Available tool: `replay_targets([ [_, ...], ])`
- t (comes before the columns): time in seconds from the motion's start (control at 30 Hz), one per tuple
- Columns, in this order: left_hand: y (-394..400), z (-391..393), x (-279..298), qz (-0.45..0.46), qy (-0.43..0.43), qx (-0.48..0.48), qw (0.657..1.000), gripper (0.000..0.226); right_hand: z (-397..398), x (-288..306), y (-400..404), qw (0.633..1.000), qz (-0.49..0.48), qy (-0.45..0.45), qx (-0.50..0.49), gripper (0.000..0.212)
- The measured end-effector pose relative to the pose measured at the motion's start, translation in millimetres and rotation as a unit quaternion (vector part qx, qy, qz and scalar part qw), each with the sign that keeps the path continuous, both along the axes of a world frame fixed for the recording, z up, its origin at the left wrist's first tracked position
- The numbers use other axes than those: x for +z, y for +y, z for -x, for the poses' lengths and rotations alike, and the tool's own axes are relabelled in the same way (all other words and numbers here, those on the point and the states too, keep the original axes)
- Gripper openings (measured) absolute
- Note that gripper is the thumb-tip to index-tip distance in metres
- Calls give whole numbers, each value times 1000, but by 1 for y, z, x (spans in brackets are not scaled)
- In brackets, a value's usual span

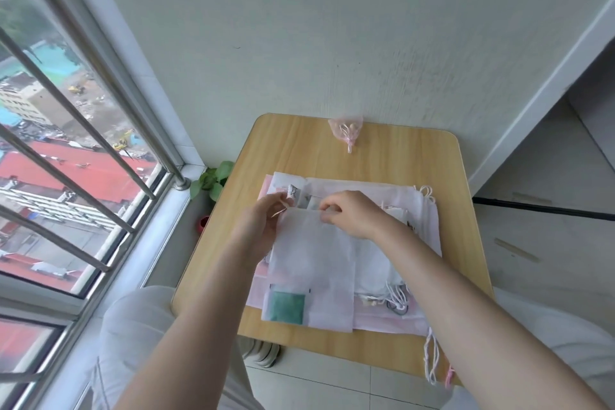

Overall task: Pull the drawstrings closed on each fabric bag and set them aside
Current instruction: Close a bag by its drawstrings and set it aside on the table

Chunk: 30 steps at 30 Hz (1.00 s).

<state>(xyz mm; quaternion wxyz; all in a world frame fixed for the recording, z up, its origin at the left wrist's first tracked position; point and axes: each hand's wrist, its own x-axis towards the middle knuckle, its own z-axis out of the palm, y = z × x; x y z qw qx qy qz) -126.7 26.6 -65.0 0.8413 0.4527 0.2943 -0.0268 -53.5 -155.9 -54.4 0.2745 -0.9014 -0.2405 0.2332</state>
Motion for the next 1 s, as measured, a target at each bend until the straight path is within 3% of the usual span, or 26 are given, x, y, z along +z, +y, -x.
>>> replay_targets([
  [0.1, 8, 3, -9, 156, -10, 101, 983, 20, 3, -3, -3, 997, -32, 14, -70, 29],
  [0.2, 14, 11, -17, 240, -32, 174, 955, 17, 7, -3, -4, 992, -18, 12, -121, 55],
  [0.33, 24, 19, -25, 325, -67, 261, 907, 19, 9, -8, -8, 978, -51, 54, -194, 59],
  [0.4, 29, 21, -29, 314, -66, 271, 908, 24, 8, -13, -16, 951, -131, 116, -255, 52],
  [0.47, 31, 21, -34, 228, -35, 241, 943, 27, 10, -17, -18, 890, -256, 206, -318, 29],
  [0.53, 28, 20, -37, 96, 1, 194, 976, 26, 12, -15, -12, 799, -385, 281, -367, 27],
  [0.63, 15, 21, -37, -78, 37, 132, 987, 22, 13, -15, 3, 638, -532, 387, -399, 17],
  [0.67, 12, 22, -36, -125, 47, 119, 984, 21, 14, -15, 7, 618, -546, 407, -393, 20],
  [0.7, 11, 22, -35, -170, 55, 110, 978, 21, 15, -13, 8, 626, -537, 417, -381, 27],
  [0.77, 15, 24, -31, -255, 70, 105, 959, 20, 15, -17, 7, 726, -457, 368, -359, 39],
  [0.83, 23, 22, -28, -283, 82, 133, 946, 18, 14, -20, 3, 811, -367, 290, -351, 45],
  [1.0, 19, 13, -20, -324, 80, 125, 934, 14, 23, -25, 13, 933, -209, 118, -269, 42],
])
